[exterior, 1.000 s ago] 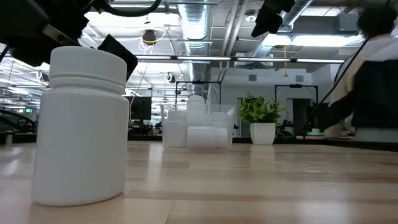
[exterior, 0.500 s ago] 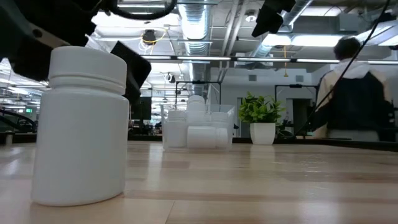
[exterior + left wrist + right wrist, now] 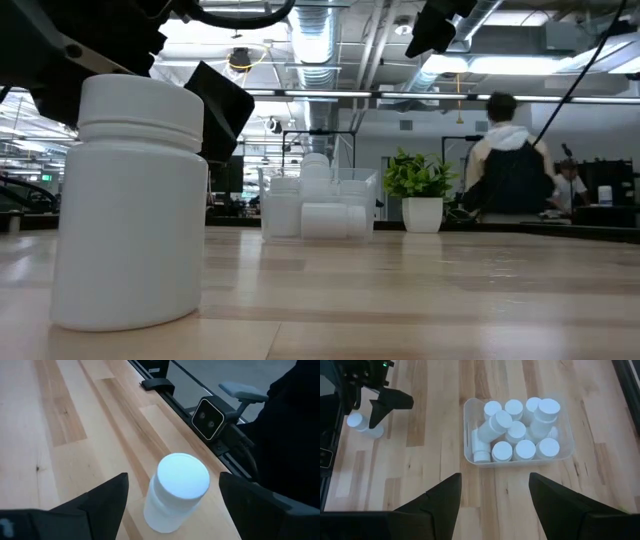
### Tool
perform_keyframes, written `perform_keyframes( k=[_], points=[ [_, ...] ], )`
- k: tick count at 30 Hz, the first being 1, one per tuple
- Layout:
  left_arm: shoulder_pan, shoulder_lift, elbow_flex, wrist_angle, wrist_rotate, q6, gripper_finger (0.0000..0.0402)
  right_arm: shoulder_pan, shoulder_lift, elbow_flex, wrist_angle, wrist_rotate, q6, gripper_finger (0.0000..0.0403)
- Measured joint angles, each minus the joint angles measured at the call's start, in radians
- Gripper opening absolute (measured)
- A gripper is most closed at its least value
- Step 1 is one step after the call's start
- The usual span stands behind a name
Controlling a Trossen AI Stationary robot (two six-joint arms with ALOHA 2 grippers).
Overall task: Pick and place pill bottles into a basket
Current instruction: Put the pill bottles into the container
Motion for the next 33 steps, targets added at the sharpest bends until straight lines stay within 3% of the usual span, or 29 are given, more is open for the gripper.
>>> perform_keyframes(
  k=[16,29,33],
  points=[
    [0.0,0.016,0.002,0.017,-0.002,0.015,0.03,0.0,0.0,0.0,0.0,0.0,-0.002,0.0225],
    [0.021,0.051,0.014,0.048,0.058,0.007,0.03,0.015,0.0,-0.001,-0.008,-0.001,0.007,0.0225],
    [0.03,0.051,0.014,0.05,0.072,0.005,0.0282,0.029,0.0,-0.001,-0.008,-0.001,0.007,0.0225]
  ],
)
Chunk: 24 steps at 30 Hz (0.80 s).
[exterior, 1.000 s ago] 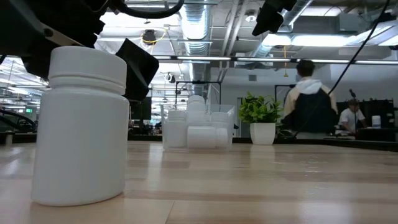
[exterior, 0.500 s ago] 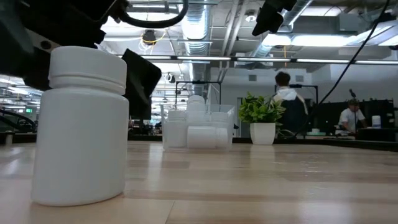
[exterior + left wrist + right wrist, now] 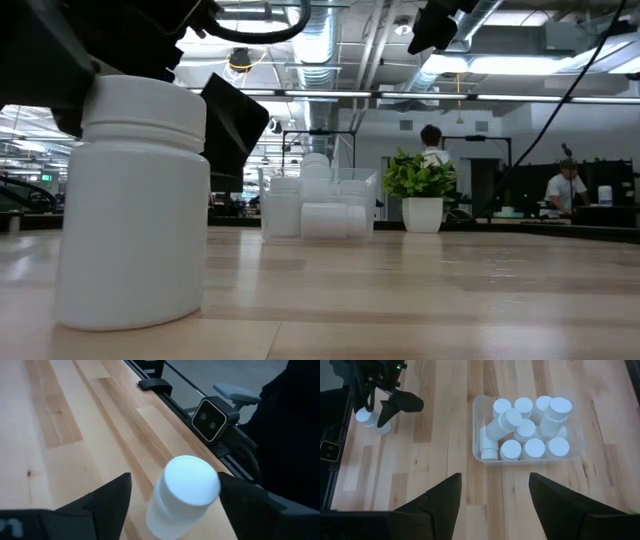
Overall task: Pick and place pill bottles into a basket
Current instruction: Put the pill bottles into the container
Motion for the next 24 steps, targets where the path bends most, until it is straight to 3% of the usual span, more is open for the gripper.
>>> perform_keyframes(
  k=[13,24],
  points=[
    [0.036,-0.001,0.0,0.023,0.082,-0.044,0.0157,0.01,0.0,0.0,0.0,0.0,0.009,0.0225],
    [0.054,-0.049,0.001,0.029,0.113,-0.011,0.0155,0.01,0.0,0.0,-0.007,0.0,0.009,0.0225]
  ],
)
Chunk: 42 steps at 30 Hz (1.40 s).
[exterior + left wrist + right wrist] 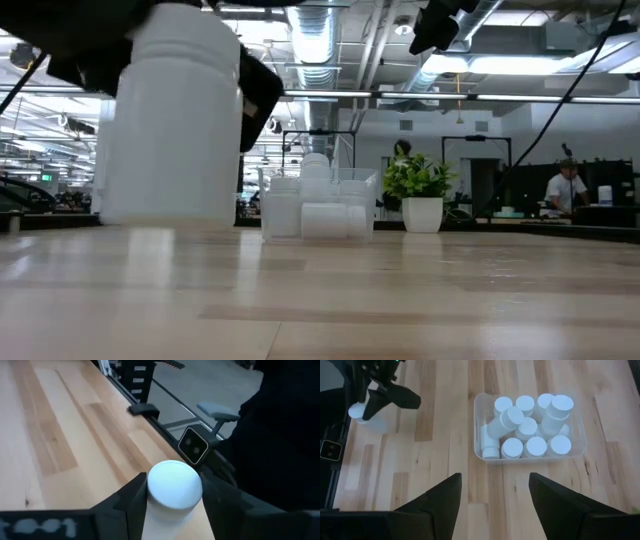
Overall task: Pick and place pill bottles into a basket
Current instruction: Put the pill bottles into the container
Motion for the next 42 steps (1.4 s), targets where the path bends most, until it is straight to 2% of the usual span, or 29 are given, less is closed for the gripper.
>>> perform_keyframes(
  k=[10,16,23,31,35,42],
  points=[
    [0.103,-0.13,0.0,-0.128,-0.016,0.088,0.0155,0.0,0.0,0.0,-0.031,0.0,0.0,0.0225],
    [0.244,-0.244,0.0,-0.196,-0.036,0.176,0.0152,0.0,0.0,0.0,-0.05,0.0,-0.012,0.0225],
    [0.464,-0.347,0.0,-0.216,-0.037,0.277,0.0152,0.0,0.0,0.0,-0.052,0.0,-0.025,0.0225],
    [0.683,-0.312,-0.001,-0.239,0.0,0.35,0.0154,0.0,0.0,0.0,-0.057,0.0,-0.044,0.0225],
    [0.719,-0.264,-0.001,-0.18,0.024,0.351,0.0153,0.0,0.0,0.0,-0.057,0.0,-0.045,0.0225],
    [0.722,-0.179,-0.001,-0.119,0.023,0.366,0.0161,0.0,0.0,0.0,-0.057,0.0,-0.037,0.0225]
  ],
)
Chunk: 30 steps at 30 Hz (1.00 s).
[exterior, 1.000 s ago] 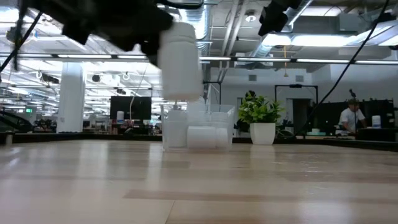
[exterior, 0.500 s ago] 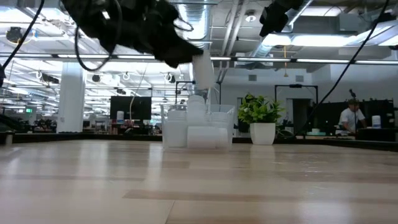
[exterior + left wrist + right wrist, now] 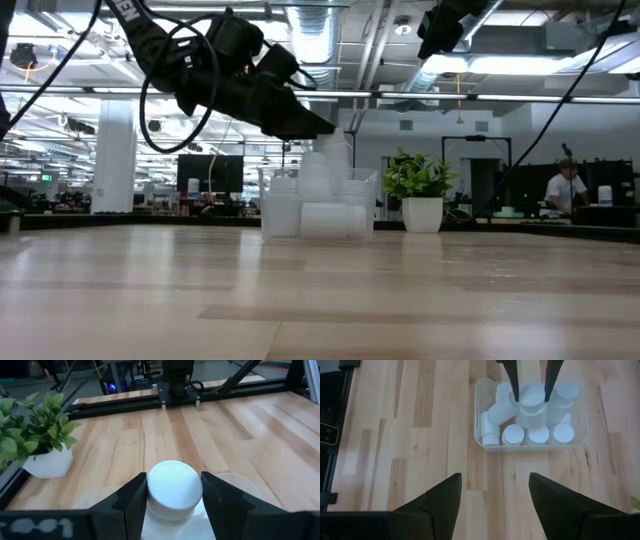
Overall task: Pick and place pill bottles into a basket
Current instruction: Put the pill bottles into the container, then return to Home Position
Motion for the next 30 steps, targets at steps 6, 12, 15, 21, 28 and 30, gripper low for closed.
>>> perform_keyframes(
  k=[6,12,15,21,28,30],
  points=[
    [0.0,0.012,0.0,0.018,-0.009,0.0,0.0181,0.0,0.0,0.0,-0.005,0.0,0.01,0.0225],
    [0.0,0.012,0.0,0.004,-0.011,-0.018,0.0209,0.0,0.0,0.0,-0.008,0.0,0.018,0.0225],
    [0.0,0.012,0.0,-0.009,-0.017,-0.025,0.0222,0.0,0.0,0.0,-0.008,0.0,0.018,0.0225],
    [-0.001,0.011,0.0,-0.024,-0.032,-0.024,0.0238,0.0,0.0,0.0,-0.008,-0.001,0.019,0.0225],
    [-0.002,-0.043,0.0,-0.061,-0.083,-0.003,0.0245,0.0,0.0,0.0,-0.009,-0.001,0.019,0.0225],
    [-0.002,-0.075,0.0,-0.08,-0.098,0.008,0.0248,0.0,0.0,0.0,-0.009,-0.001,0.014,0.0225]
  ],
)
